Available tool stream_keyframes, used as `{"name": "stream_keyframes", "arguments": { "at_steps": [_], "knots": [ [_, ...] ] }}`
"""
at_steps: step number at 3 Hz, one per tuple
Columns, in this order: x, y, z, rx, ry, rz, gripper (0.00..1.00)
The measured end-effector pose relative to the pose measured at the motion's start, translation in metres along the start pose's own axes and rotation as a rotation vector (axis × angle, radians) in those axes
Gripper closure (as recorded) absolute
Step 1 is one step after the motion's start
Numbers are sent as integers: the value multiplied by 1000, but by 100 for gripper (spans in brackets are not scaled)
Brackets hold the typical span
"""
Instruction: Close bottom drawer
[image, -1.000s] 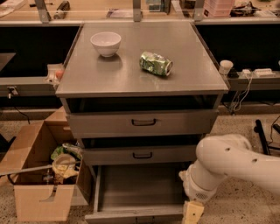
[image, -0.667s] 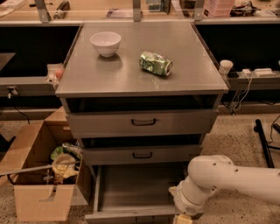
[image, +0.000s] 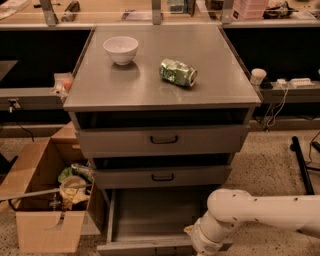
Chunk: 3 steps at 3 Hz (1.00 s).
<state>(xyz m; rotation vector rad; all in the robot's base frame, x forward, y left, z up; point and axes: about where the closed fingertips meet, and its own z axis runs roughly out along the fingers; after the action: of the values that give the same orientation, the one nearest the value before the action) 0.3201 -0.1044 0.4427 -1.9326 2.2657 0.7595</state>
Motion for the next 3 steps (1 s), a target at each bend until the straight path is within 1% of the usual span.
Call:
{"name": "stream_keyframes", "arguments": {
  "at_steps": [1,2,3],
  "knots": [
    [9,-12,17,-5,-8,5,0],
    [27,-28,50,-17,-16,-19,19],
    [41,-39,76,-24,-38,-49,42]
  ]
}}
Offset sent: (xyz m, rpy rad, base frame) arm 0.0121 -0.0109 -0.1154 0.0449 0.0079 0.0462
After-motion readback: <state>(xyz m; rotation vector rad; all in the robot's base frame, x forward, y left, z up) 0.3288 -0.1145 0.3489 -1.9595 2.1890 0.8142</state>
